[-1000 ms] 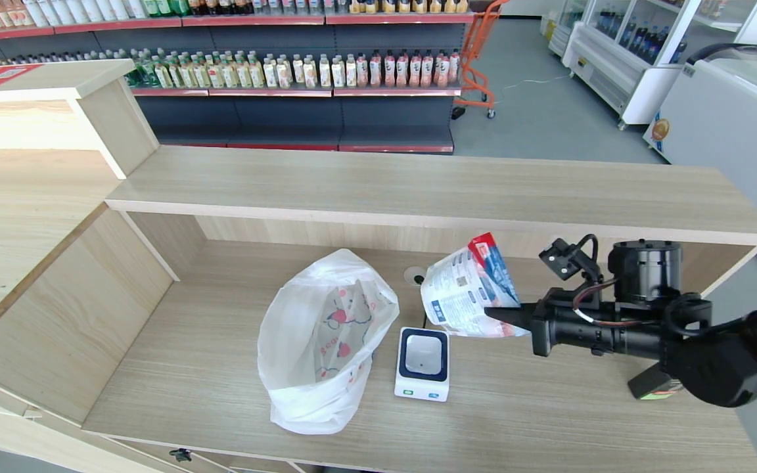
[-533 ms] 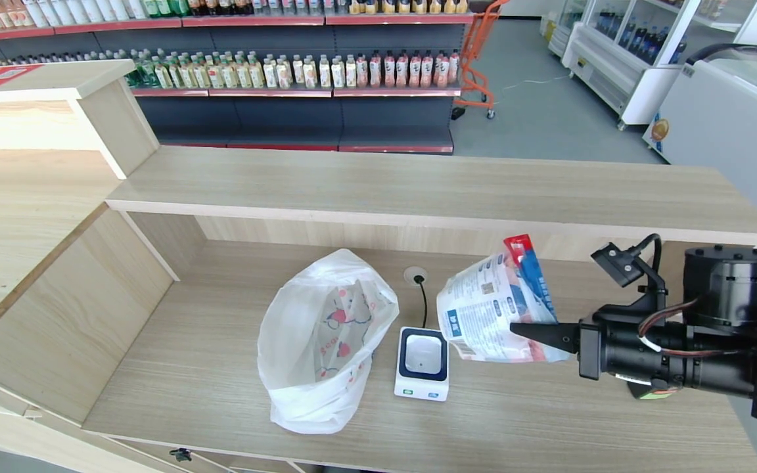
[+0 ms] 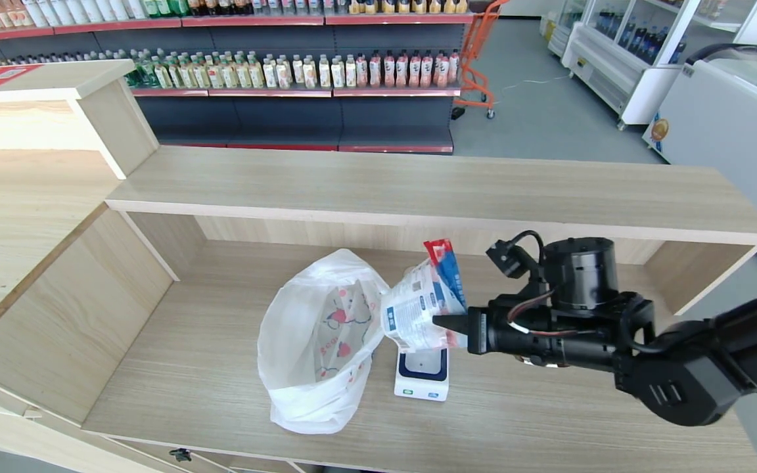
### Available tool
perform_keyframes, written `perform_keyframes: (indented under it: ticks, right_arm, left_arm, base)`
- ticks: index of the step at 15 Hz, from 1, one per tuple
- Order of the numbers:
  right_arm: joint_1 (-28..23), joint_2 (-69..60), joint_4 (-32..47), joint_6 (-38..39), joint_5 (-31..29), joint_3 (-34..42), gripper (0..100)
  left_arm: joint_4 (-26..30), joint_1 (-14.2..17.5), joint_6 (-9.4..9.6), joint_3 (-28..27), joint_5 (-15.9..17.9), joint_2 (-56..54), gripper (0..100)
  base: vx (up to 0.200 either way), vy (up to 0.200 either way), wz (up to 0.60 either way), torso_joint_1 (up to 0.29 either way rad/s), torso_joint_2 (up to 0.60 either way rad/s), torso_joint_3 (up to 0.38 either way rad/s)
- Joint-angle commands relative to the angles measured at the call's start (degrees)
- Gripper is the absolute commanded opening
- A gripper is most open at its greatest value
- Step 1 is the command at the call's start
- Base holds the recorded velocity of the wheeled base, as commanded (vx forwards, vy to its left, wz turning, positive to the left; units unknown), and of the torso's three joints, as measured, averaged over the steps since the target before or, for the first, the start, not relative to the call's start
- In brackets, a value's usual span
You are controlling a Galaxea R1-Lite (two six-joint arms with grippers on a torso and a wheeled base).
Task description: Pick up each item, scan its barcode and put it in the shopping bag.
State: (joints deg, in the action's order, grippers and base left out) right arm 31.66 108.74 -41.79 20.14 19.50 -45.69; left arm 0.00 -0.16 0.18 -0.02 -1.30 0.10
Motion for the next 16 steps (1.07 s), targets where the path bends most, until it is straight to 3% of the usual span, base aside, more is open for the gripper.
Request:
perform_keyframes:
  ticks: [1,5,9,10,14,16]
  right_arm:
    - [4.20,14.66,3.29,0.16,-6.50,-13.81,0]
    - [8.77,21.07,11.03,0.25,-8.43,-28.58,0]
    - [10.35,24.33,10.85,-4.67,-8.34,-29.90,0]
    - [10.70,24.77,10.41,-4.76,-8.34,-30.42,100]
    - [10.26,21.43,10.32,-0.10,-8.17,-31.04,100]
    - [5.17,15.89,11.20,1.04,-8.25,-24.36,100]
  left_arm:
    - [0.00,-0.02,-0.01,0.02,-0.01,-0.01,100]
    - [0.00,-0.02,-0.01,0.02,-0.01,-0.01,100]
    - [0.00,-0.02,-0.01,0.02,-0.01,-0.01,100]
    - [0.00,-0.02,-0.01,0.02,-0.01,-0.01,100]
    - [0.00,-0.02,-0.01,0.02,-0.01,-0.01,100]
    - [0.00,-0.02,-0.01,0.02,-0.01,-0.01,100]
  base:
    - [0.000,0.000,0.00,0.000,0.00,0.000]
    - [0.000,0.000,0.00,0.000,0.00,0.000]
    - [0.000,0.000,0.00,0.000,0.00,0.000]
    - [0.000,0.000,0.00,0.000,0.00,0.000]
    - [0.000,0.000,0.00,0.000,0.00,0.000]
    - [0.000,0.000,0.00,0.000,0.00,0.000]
